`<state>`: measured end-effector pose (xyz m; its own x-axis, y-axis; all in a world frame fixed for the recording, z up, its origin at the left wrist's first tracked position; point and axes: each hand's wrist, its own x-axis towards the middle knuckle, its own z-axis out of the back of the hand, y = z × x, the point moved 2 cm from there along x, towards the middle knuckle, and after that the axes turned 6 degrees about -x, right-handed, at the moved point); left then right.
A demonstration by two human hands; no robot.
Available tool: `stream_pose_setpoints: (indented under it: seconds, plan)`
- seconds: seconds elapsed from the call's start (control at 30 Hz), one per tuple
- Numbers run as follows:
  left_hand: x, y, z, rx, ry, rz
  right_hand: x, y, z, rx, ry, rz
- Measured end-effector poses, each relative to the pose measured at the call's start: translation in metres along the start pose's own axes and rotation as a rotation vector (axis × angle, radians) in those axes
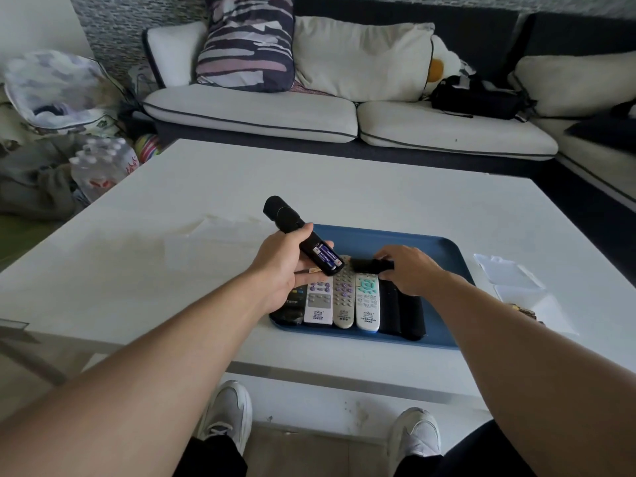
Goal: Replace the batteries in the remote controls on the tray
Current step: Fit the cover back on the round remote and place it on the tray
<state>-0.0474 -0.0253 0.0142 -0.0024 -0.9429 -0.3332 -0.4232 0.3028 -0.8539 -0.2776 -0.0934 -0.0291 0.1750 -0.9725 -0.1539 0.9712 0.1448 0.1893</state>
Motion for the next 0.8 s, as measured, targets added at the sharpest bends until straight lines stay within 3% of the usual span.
stream_pose_setpoints:
  seconds: [0.13, 0.27, 0.37, 0.57, 0.8]
  plan:
    - [-0.001, -0.002, 0.000, -0.048, -0.022, 0.009, -0.004, 0.008, 0.014, -0.006, -0.182, -0.001]
    - [-0.001, -0.003, -0.002, -0.083, -0.056, -0.003, -0.016, 0.037, 0.038, 0.274, -0.387, 0.090]
    - [-0.002, -0.004, -0.006, -0.119, -0.034, -0.020, -0.039, 0.067, 0.051, 0.391, -0.443, 0.207]
    - [0.000, 0.002, -0.013, 0.002, -0.037, -0.107, -0.061, 0.086, 0.040, 0.375, -0.347, 0.296]
    - [-0.002, -0.001, -0.018, 0.021, -0.092, -0.176, -0.063, 0.071, 0.038, 0.737, -0.145, 0.029]
